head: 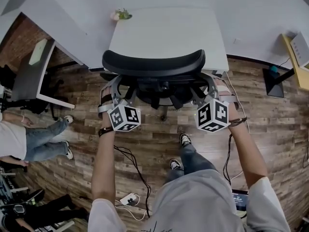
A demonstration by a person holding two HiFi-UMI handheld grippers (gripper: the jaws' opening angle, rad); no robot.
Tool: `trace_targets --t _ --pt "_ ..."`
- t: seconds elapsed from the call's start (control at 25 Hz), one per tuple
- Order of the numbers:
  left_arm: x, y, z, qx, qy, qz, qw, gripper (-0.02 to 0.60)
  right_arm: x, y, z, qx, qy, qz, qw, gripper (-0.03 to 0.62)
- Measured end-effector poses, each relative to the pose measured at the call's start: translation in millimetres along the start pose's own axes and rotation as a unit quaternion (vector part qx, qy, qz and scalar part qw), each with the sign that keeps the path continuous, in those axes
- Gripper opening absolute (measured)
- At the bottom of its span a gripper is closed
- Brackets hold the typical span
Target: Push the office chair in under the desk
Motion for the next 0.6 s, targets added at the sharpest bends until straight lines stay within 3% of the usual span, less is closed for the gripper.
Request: trace_targets --t 0.32,0.6 --pt "17 -20 32 0.003 -0.035 0.083 0.9960 0.116 3 0 13 -0.009 -0.026 -0.048 0.998 0.117" --pt "24 -44 68 -0.004 -0.050 0.184 0.9817 0.085 7 7 33 -0.012 -0.049 -0.111 0.993 0.014"
Point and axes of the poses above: the fingertips, and each gripper's own axes: z backward along the fingers, y to its left, x out of its top, the point moved 4 cm from there along z, backward along the fingers, and after that the axes turned 6 degrees about -z, right-handed, at the moved point
